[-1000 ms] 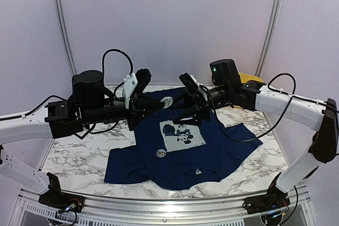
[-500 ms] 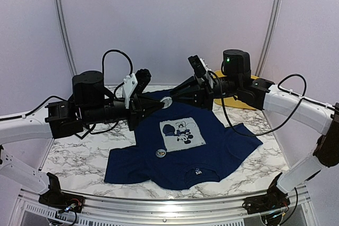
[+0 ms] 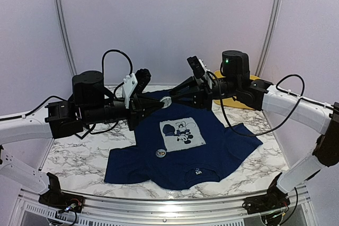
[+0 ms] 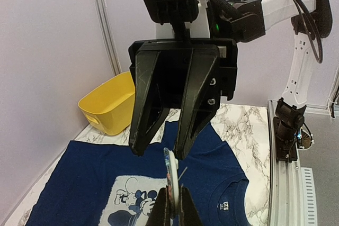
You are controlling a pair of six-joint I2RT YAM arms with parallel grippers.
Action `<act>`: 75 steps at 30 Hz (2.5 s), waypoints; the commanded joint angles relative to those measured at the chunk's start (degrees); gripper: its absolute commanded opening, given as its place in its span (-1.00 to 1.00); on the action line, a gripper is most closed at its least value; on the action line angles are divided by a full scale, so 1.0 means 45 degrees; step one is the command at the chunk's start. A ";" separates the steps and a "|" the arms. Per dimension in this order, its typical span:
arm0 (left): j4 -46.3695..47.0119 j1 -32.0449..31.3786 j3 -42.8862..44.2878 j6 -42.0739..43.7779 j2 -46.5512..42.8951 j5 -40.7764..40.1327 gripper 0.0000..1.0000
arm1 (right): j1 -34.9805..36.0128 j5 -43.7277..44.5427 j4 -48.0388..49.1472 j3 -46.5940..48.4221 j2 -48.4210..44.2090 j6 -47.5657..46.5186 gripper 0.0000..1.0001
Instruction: Pin the brooch onto the clothing
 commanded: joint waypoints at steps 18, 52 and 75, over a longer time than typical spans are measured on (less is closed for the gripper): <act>0.0301 0.0024 -0.0049 -0.0058 -0.0294 -0.0119 -1.00 | 0.0168 -0.0210 -0.0536 0.0301 0.0432 0.0003 -0.93; 0.0350 0.0102 -0.0411 -0.0806 -0.0186 -0.0536 -1.00 | 0.0288 -0.0918 0.0892 0.0100 0.0842 0.1308 -1.00; -0.2003 0.2582 -0.5040 -0.7717 0.1978 -0.3893 -0.05 | -0.0158 0.7870 0.4468 -0.4209 0.2761 0.2090 -1.00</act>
